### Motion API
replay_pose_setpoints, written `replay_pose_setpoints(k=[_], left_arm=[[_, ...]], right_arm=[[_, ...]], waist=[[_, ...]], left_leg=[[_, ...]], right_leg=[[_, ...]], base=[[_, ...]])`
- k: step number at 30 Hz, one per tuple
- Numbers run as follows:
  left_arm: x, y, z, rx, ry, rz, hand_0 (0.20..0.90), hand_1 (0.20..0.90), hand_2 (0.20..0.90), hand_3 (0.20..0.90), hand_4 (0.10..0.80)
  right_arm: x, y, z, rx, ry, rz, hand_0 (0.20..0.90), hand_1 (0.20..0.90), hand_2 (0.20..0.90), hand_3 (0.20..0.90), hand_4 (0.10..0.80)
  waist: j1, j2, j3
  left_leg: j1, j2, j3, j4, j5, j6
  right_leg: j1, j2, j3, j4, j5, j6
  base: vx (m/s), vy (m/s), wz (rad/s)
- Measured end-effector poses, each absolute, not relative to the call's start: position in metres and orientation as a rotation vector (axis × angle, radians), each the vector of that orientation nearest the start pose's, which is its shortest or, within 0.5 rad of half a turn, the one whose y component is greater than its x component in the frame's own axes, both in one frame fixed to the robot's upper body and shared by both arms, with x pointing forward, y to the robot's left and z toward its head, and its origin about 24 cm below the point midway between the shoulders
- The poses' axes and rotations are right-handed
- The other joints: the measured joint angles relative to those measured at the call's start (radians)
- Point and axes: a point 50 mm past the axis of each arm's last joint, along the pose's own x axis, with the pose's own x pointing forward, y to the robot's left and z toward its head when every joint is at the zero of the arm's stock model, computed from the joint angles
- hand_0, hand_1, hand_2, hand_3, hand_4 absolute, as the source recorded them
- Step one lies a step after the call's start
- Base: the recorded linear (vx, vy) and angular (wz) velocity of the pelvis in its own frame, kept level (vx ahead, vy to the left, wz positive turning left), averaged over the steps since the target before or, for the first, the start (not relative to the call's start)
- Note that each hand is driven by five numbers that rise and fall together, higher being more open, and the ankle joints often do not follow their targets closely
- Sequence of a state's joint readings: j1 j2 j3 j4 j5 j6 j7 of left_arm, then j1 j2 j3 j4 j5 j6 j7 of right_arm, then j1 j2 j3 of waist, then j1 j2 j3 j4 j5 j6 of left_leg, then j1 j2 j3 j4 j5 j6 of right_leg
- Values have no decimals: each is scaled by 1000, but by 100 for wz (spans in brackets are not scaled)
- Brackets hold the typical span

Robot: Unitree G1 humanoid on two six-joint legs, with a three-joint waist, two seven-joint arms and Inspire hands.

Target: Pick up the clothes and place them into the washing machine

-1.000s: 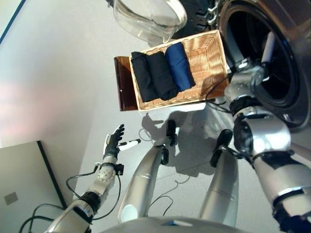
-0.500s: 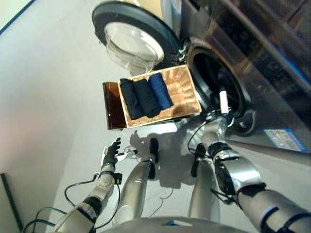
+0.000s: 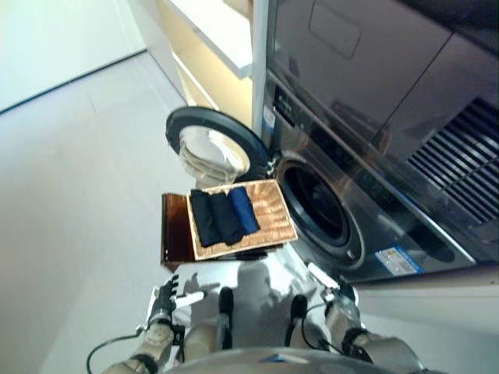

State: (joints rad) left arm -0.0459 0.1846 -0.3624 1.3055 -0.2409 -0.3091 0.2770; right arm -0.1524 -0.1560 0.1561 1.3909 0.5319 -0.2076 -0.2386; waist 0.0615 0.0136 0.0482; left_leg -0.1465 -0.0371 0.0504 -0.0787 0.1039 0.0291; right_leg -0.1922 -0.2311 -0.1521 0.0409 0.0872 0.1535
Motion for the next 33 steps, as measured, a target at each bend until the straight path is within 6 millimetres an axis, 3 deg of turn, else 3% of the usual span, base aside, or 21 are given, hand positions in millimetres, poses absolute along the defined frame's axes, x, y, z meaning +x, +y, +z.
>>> replay_pose_setpoints(k=[5,6,10,12,13,14,15,16,21,22,23,24,25,26,28,29,31,33], left_arm=[[105,208,-157,322,968,152,900,900,900,900,800],[108,207,-157,323,969,141,900,900,900,900,800],[108,209,-157,324,982,136,900,900,900,900,800],[108,222,-155,352,990,157,900,900,900,900,800],[112,226,-153,364,983,156,900,900,900,900,800],[113,228,-152,372,978,153,900,900,900,900,800],[111,228,-153,372,982,152,900,900,900,900,800],[108,225,-155,370,994,139,900,900,900,900,800],[91,218,-160,368,1049,122,900,900,900,900,800],[92,219,-160,370,1050,121,900,900,900,900,800],[97,222,-158,381,1038,124,900,900,900,900,800],[109,226,-154,395,1004,121,900,900,900,900,800],[113,226,-154,400,997,112,900,900,900,900,800],[116,225,-153,407,988,102,900,900,900,900,800],[118,222,-153,404,983,92,900,900,900,900,800],[120,220,-153,405,976,89,900,900,900,900,800],[123,219,-152,405,969,89,900,900,900,900,800],[124,210,-154,393,966,71,900,900,900,900,800]], right_arm=[[121,-223,-156,-31,1055,-455,900,900,900,900,800],[124,-222,-155,-52,1049,-429,900,900,900,900,800],[135,-221,-151,-58,1015,-390,900,900,900,900,800],[139,-211,-152,-51,1005,-342,900,900,900,900,800],[138,-210,-152,-41,1007,-338,900,900,900,900,800],[135,-210,-154,-33,1018,-343,900,900,900,900,800],[132,-210,-155,-32,1029,-348,900,900,900,900,800],[127,-212,-156,-31,1042,-358,900,900,900,900,800],[122,-210,-158,-19,1067,-359,900,900,900,900,800],[121,-209,-159,-20,1070,-352,900,900,900,900,800],[123,-204,-159,-16,1066,-340,900,900,900,900,800],[125,-202,-158,-37,1059,-317,900,900,900,900,800],[125,-202,-158,-56,1059,-303,900,900,900,900,800],[128,-204,-157,-89,1053,-286,900,900,900,900,800],[132,-208,-155,-167,1040,-250,900,900,900,900,800],[134,-209,-154,-191,1036,-237,900,900,900,900,800],[138,-208,-153,-225,1023,-206,900,900,900,900,800],[140,-211,-151,-303,1017,-168,900,900,900,900,800]], waist=[[-5,-4,-53],[-11,-5,-54],[-18,21,-17],[-25,6,-15],[-29,-2,-12],[-35,-12,-13],[-42,-16,-18],[-53,-17,-19],[-28,1,-26],[-24,-4,-26],[-28,-28,-24],[-21,-66,-11],[-16,-76,-12],[-10,-90,-7],[9,-79,-11],[9,-82,-13],[9,-84,-19],[7,-59,-31]], left_leg=[[90,-31,9,-1,-29,39],[100,-45,9,-1,-37,51],[176,-31,0,-6,-41,87],[157,-19,-10,-6,-42,89],[142,-13,-25,-5,-42,89],[126,-12,-33,-6,-41,88],[121,-15,-40,-5,-39,86],[119,-16,-57,-5,-36,82],[118,8,-45,26,-23,45],[99,15,-39,73,-32,8],[49,9,-43,175,-68,-101],[-6,-9,-50,294,-68,-162],[-27,-14,-59,335,-51,-178],[-68,-14,-73,438,-46,-175],[-84,-9,-92,524,-68,-138],[-84,18,-99,498,-76,-129],[-81,54,-93,406,-79,-125],[-29,133,-91,106,-62,-140]], right_leg=[[80,-25,2,12,-18,23],[76,-34,1,50,-21,29],[-25,-43,1,331,-45,16],[-70,41,44,371,-133,6],[-79,85,60,359,-159,-18],[-60,125,60,311,-172,-43],[-47,142,64,262,-178,-51],[5,185,127,174,-134,-97],[30,213,136,165,-129,-131],[33,229,126,193,-147,-153],[28,229,122,208,-160,-171],[11,208,122,244,-185,-195],[13,202,123,249,-189,-198],[31,195,125,239,-185,-203],[64,194,122,198,-175,-217],[73,188,112,168,-170,-225],[82,195,108,123,-163,-223],[81,226,116,58,-145,-228]], base=[[71,140,-4],[-22,215,-6],[17,53,-18],[125,-54,6],[147,-72,48],[88,-50,56],[106,-76,78],[104,-88,73],[74,-104,13],[-35,-181,36],[-32,-114,47],[12,-63,44],[60,-11,22],[125,43,-10],[159,77,-26],[177,117,-21],[133,95,-13],[140,148,-1]])
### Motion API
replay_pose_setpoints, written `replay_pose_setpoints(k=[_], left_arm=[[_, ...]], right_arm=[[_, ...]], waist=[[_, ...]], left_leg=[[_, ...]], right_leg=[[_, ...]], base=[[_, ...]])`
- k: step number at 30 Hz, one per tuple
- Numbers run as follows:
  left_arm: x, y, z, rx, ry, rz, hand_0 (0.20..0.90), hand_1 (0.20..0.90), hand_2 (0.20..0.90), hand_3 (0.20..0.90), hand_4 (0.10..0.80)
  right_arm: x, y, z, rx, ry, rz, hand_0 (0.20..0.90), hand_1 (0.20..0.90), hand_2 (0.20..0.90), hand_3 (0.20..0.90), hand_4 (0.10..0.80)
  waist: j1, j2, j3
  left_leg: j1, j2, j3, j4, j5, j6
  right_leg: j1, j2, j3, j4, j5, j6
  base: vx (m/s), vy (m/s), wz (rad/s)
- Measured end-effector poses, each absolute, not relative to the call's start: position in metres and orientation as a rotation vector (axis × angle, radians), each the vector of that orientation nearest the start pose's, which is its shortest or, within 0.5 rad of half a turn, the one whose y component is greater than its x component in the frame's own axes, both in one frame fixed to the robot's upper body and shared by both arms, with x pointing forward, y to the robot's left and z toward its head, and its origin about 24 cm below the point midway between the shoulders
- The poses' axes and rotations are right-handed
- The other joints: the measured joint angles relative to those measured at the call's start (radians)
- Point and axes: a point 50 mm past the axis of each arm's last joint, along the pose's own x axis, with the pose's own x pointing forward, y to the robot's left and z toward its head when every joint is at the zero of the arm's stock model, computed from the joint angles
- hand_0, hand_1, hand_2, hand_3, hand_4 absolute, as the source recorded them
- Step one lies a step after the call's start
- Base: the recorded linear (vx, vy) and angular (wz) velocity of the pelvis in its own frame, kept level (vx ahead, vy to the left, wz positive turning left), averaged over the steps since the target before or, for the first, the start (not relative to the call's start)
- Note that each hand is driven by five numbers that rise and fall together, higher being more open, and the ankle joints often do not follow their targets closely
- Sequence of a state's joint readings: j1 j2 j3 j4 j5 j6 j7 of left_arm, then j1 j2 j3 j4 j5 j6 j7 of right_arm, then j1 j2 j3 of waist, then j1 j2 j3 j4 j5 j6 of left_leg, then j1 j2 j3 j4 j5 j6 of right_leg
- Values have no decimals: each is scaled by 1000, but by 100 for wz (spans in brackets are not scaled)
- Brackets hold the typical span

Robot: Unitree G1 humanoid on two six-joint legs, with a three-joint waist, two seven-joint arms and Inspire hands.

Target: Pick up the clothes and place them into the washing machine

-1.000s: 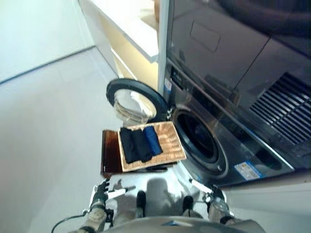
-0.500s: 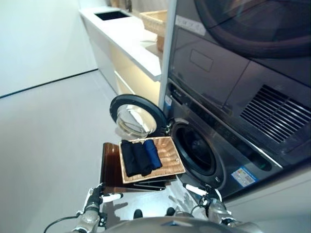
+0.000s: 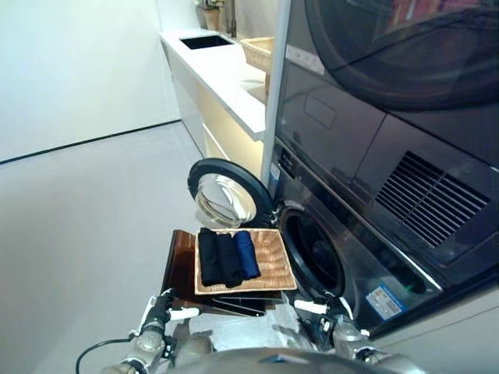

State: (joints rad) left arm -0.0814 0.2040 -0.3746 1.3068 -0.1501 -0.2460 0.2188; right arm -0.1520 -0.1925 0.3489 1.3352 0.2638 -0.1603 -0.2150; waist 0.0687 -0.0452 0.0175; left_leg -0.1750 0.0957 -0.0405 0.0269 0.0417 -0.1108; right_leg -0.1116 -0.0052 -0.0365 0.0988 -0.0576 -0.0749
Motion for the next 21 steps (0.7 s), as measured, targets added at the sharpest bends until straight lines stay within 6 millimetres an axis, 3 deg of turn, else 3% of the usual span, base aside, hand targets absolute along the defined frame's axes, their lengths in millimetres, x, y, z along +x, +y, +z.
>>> replay_pose_setpoints(k=[2,5,6,7,9,12,13,14,16,17,18,20,21], left_arm=[[128,198,-154,401,955,23,900,900,900,900,800],[129,183,-156,397,954,-26,900,900,900,900,800],[127,181,-157,397,959,-30,900,900,900,900,800],[126,186,-156,405,962,-19,900,900,900,900,800],[127,200,-155,432,969,6,900,900,900,900,800],[139,211,-149,434,942,45,900,900,900,900,800],[142,213,-147,436,933,48,900,900,900,900,800],[144,214,-147,440,928,49,900,900,900,900,800],[160,226,-138,442,889,73,900,900,900,900,800],[166,232,-134,420,879,101,900,900,900,900,800],[164,235,-134,372,885,148,900,900,900,900,800],[167,237,-133,285,874,198,900,900,900,900,800],[172,240,-129,249,844,217,900,900,900,900,800]], right_arm=[[141,-217,-150,-337,1020,-170,900,900,900,900,800],[156,-227,-142,-377,981,-182,900,900,900,900,800],[158,-228,-141,-393,972,-179,900,900,900,900,800],[163,-223,-140,-405,956,-159,900,900,900,900,800],[168,-212,-140,-409,943,-120,900,900,900,900,800],[169,-210,-141,-485,950,-60,900,900,900,900,800],[171,-209,-140,-498,946,-50,900,900,900,900,800],[174,-208,-139,-512,939,-39,900,900,900,900,800],[201,-198,-128,-567,860,17,900,900,900,900,800],[210,-193,-123,-585,829,39,900,900,900,900,800],[213,-190,-121,-597,810,52,900,900,900,900,800],[218,-189,-119,-631,792,72,900,900,900,900,800],[218,-187,-119,-642,791,85,900,900,900,900,800]], waist=[[2,15,7],[3,58,5],[4,77,-2],[3,79,-3],[15,58,-8],[32,38,6],[35,41,9],[36,43,13],[41,36,76],[41,23,96],[44,12,94],[38,11,101],[38,-11,104]], left_leg=[[-4,27,13,-66,15,-18],[36,27,9,-64,11,-13],[59,31,9,-65,-3,-1],[74,16,21,-85,50,64],[85,-26,71,-73,40,105],[117,-84,117,-64,14,151],[120,-84,129,-63,10,158],[119,-83,133,-61,11,160],[111,-83,153,-37,4,170],[111,-87,159,-40,2,170],[112,-97,165,-57,1,166],[112,-100,134,-64,3,162],[111,-112,118,-72,14,148]], right_leg=[[-1,10,-2,-26,9,12],[-1,2,9,-72,33,43],[-1,8,10,-77,43,59],[0,-5,30,-88,63,87],[1,-55,48,-104,78,107],[-10,-118,51,-41,114,167],[-31,-123,51,-1,106,173],[-46,-123,51,26,103,177],[-125,-131,22,144,103,190],[-123,-166,-69,104,103,185],[-110,-196,-109,41,101,184],[-65,-200,-62,-21,120,210],[-39,-214,-56,-37,127,234]], base=[[133,187,11],[154,159,-37],[187,160,-71],[212,196,-72],[229,217,-71],[38,133,-29],[-57,137,-22],[-115,74,-23],[18,-9,-24],[217,-45,-23],[216,-22,-6],[85,10,29],[3,-3,36]])
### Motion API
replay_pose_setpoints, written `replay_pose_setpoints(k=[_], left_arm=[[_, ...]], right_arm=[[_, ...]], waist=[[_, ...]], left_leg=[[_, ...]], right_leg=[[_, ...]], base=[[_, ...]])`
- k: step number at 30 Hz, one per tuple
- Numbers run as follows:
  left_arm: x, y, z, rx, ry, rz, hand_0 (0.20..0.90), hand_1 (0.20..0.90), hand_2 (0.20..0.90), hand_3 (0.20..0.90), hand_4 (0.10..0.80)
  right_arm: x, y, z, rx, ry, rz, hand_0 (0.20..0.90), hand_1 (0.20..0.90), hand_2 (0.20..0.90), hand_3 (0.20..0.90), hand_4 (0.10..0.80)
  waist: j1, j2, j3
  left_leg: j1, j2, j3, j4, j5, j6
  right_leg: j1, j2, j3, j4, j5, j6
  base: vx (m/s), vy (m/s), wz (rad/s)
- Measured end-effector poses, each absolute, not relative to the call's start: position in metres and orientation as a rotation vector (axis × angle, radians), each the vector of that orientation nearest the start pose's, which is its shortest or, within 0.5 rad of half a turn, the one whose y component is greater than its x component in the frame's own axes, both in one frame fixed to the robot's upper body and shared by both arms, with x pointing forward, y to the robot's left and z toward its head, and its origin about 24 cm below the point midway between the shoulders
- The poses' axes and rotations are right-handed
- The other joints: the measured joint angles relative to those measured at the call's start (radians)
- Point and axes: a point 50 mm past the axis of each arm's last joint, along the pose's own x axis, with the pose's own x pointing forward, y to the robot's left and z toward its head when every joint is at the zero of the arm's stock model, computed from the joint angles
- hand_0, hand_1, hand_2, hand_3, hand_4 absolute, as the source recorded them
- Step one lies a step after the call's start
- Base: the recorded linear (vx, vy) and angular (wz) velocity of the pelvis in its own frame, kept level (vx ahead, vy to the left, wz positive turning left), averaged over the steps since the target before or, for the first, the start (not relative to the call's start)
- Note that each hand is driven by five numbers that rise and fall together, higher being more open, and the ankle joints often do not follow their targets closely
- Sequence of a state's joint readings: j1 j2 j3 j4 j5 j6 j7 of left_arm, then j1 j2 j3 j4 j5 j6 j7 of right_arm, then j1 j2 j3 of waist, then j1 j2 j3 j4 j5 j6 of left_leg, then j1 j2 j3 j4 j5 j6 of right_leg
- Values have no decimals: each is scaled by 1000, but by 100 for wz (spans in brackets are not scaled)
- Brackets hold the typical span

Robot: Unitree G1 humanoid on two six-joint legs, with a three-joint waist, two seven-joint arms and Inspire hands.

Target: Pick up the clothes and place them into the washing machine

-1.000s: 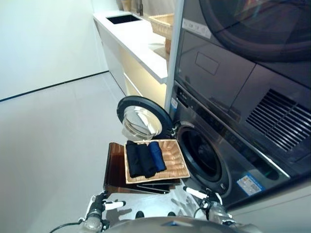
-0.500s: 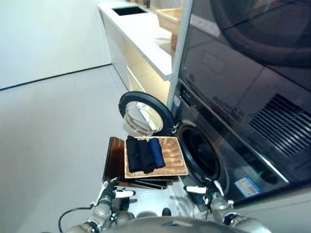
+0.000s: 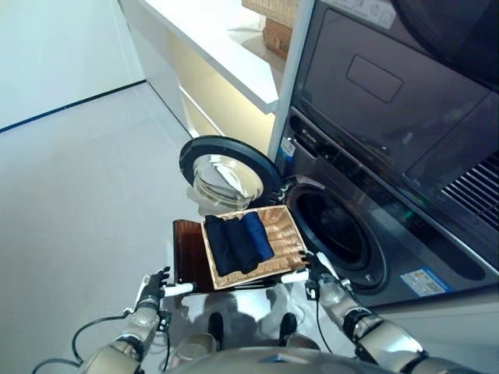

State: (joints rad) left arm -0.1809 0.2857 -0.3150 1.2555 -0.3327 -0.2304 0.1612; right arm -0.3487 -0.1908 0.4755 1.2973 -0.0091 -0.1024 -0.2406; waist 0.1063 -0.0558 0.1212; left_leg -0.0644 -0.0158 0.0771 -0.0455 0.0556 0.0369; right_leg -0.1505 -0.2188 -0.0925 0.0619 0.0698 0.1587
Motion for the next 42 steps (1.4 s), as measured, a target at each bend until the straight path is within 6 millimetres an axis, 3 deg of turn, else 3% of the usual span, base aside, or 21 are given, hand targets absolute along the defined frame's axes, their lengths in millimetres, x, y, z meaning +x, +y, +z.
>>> replay_pose_setpoints(k=[1,4,9,14,18,23,29,35,39,42], left_arm=[[176,237,-126,205,815,231,900,900,900,900,800],[192,216,-119,84,724,217,900,900,900,900,800],[236,175,-77,-100,436,131,900,900,900,900,800],[266,160,-24,-205,163,99,900,900,900,900,800],[277,160,-7,-203,96,106,900,900,900,900,800],[280,159,-3,-191,80,108,900,900,900,900,800],[285,157,27,-174,-53,63,900,900,900,900,800],[296,154,45,-146,-120,47,900,900,900,900,800],[308,148,63,-131,-181,38,900,900,900,900,800],[309,148,66,-110,-195,36,900,900,900,900,800]], right_arm=[[222,-189,-117,-659,784,83,900,900,900,900,800],[235,-201,-106,-701,753,51,900,900,900,900,800],[290,-206,-62,-796,582,-22,900,900,900,900,800],[330,-209,-20,-848,458,-103,900,900,900,900,800],[350,-210,7,-850,386,-162,900,900,900,900,800],[361,-216,25,-851,355,-205,900,900,900,900,800],[381,-222,65,-863,255,-289,900,900,900,900,800],[392,-220,88,-864,197,-314,900,900,900,900,800],[403,-212,112,-836,126,-338,900,900,900,900,800],[404,-197,109,-822,119,-308,900,900,900,900,800]], waist=[[13,6,5],[16,43,5],[20,77,54],[38,88,122],[50,99,163],[74,101,197],[94,102,219],[103,95,228],[99,90,242],[101,73,259]], left_leg=[[-5,13,-1,-9,8,-11],[-77,37,-29,-10,29,-28],[-208,35,-30,9,57,-29],[-285,36,-32,7,71,-37],[-343,36,-43,5,92,-29],[-369,35,-54,3,92,-29],[-467,32,-64,26,93,-29],[-532,28,-82,46,94,-29],[-649,27,-91,177,57,-35],[-690,19,-93,317,-19,-19]], right_leg=[[1,6,-14,-22,13,5],[-20,34,-49,-80,43,-16],[-139,45,-53,-94,91,-24],[-220,35,-53,-87,98,-36],[-263,36,-59,-104,121,-32],[-273,37,-79,-120,122,-31],[-354,34,-88,-116,128,-33],[-406,31,-102,-102,126,-30],[-533,14,-104,77,57,-30],[-589,-8,-87,249,-36,-41]], base=[[-12,-10,26],[-127,-4,24],[-116,31,-1],[-17,23,5],[31,-1,8],[18,17,11],[11,22,6],[-14,1,8],[19,34,13],[22,19,11]])
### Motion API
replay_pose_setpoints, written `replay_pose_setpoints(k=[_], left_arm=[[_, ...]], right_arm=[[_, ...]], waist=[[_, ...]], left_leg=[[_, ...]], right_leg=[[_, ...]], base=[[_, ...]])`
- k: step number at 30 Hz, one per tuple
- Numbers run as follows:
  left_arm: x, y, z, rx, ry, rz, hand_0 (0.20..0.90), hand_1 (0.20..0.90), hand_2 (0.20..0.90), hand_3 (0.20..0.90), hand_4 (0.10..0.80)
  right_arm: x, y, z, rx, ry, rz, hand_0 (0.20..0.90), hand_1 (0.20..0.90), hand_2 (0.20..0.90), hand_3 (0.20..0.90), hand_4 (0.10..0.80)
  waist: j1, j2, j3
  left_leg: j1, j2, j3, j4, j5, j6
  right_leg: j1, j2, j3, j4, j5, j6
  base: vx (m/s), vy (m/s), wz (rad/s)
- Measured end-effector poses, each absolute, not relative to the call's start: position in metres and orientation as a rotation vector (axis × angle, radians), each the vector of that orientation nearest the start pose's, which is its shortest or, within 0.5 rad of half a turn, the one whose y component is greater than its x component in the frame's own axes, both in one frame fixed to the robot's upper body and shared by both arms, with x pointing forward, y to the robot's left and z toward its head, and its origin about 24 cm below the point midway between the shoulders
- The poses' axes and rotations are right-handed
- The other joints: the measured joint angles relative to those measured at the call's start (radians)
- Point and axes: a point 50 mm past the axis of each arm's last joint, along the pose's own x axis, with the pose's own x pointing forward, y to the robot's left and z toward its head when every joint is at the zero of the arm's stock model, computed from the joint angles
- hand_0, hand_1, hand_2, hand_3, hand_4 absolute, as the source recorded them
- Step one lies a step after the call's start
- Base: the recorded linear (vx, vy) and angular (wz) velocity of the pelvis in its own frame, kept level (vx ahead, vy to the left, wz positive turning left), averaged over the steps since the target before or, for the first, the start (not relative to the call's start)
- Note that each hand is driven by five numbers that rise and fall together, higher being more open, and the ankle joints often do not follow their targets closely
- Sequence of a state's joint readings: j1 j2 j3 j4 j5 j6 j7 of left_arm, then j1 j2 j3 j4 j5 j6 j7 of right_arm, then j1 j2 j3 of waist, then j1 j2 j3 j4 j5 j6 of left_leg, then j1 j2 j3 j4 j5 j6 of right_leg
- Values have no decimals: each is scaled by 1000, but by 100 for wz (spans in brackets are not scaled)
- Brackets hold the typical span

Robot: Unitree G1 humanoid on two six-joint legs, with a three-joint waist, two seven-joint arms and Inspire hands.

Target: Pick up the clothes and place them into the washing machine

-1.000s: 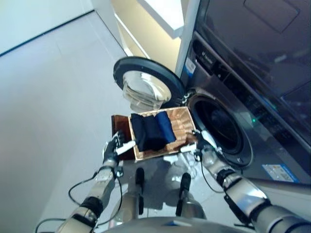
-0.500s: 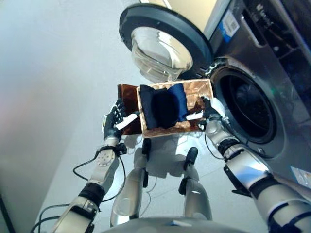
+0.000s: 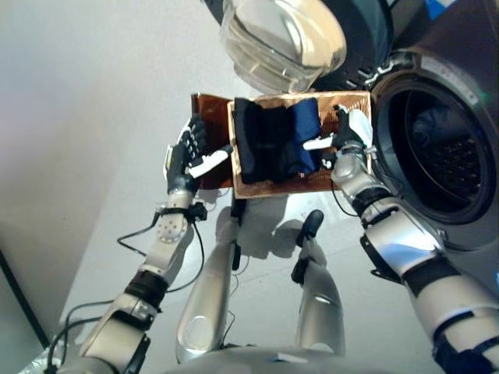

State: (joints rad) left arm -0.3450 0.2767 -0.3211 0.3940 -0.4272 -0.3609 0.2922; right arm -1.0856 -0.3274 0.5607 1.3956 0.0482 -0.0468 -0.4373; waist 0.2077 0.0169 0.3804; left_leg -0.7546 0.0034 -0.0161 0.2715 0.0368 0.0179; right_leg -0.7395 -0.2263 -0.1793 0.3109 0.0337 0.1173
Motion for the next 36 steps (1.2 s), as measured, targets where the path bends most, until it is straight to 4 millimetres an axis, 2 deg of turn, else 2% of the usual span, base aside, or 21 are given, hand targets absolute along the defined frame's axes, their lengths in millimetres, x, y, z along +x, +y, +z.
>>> replay_pose_setpoints(k=[4,7,16,22,26,28,29,30,31,36], left_arm=[[307,153,63,-91,-190,49,900,900,900,900,800],[307,154,64,-91,-191,58,900,900,900,900,800],[295,156,47,-84,-133,64,900,900,900,900,800],[294,156,51,-55,-158,47,900,900,900,900,800],[294,157,54,-42,-170,40,900,900,900,900,800],[292,155,51,-38,-161,31,900,900,900,900,800],[291,153,50,-36,-156,22,900,900,900,900,800],[291,153,49,-34,-153,20,900,900,900,900,800],[289,151,48,-33,-148,13,900,900,900,900,800],[282,152,38,-29,-114,16,900,900,900,900,800]], right_arm=[[406,-185,110,-807,96,-283,900,900,900,900,800],[407,-186,113,-810,95,-297,900,900,900,900,800],[406,-209,124,-825,119,-403,900,900,900,900,800],[403,-222,123,-811,142,-442,900,900,900,900,800],[402,-228,124,-813,144,-460,900,900,900,900,800],[401,-232,124,-818,153,-469,900,900,900,900,800],[401,-234,124,-821,157,-475,409,409,409,409,449],[400,-234,124,-822,159,-476,285,285,285,285,361],[400,-235,124,-825,157,-480,200,200,200,200,300],[398,-245,129,-901,135,-526,200,200,200,200,300]], waist=[[4,-6,2],[12,-9,0],[32,-10,-2],[42,-8,-3],[52,8,-10],[55,28,-19],[57,40,-26],[59,45,-29],[59,56,-34],[65,108,-64]], left_leg=[[-51,-5,-12,121,-50,1],[-113,-7,-36,166,-57,-8],[-184,-32,-50,180,-41,-1],[-190,-39,-33,178,-42,2],[-200,-40,-17,177,-40,7],[-200,-42,-14,174,-39,8],[-199,-44,-10,170,-38,12],[-199,-45,-7,166,-37,13],[-198,-48,-2,159,-35,16],[-190,-53,21,136,-28,29]], right_leg=[[-37,-22,2,115,-60,-12],[-83,-25,-12,157,-75,-17],[-146,-54,-26,191,-78,-17],[-162,-65,-12,190,-77,-14],[-183,-66,4,192,-75,-12],[-184,-69,6,188,-74,-11],[-188,-70,10,186,-74,-11],[-193,-72,16,186,-74,-11],[-199,-73,26,186,-71,-7],[-210,-79,48,172,-62,3]], base=[[1,-7,9],[3,-6,20],[3,30,11],[-4,61,-2],[6,36,-7],[12,52,-1],[0,0,0],[9,37,-3],[14,26,-7],[21,-1,-8]])
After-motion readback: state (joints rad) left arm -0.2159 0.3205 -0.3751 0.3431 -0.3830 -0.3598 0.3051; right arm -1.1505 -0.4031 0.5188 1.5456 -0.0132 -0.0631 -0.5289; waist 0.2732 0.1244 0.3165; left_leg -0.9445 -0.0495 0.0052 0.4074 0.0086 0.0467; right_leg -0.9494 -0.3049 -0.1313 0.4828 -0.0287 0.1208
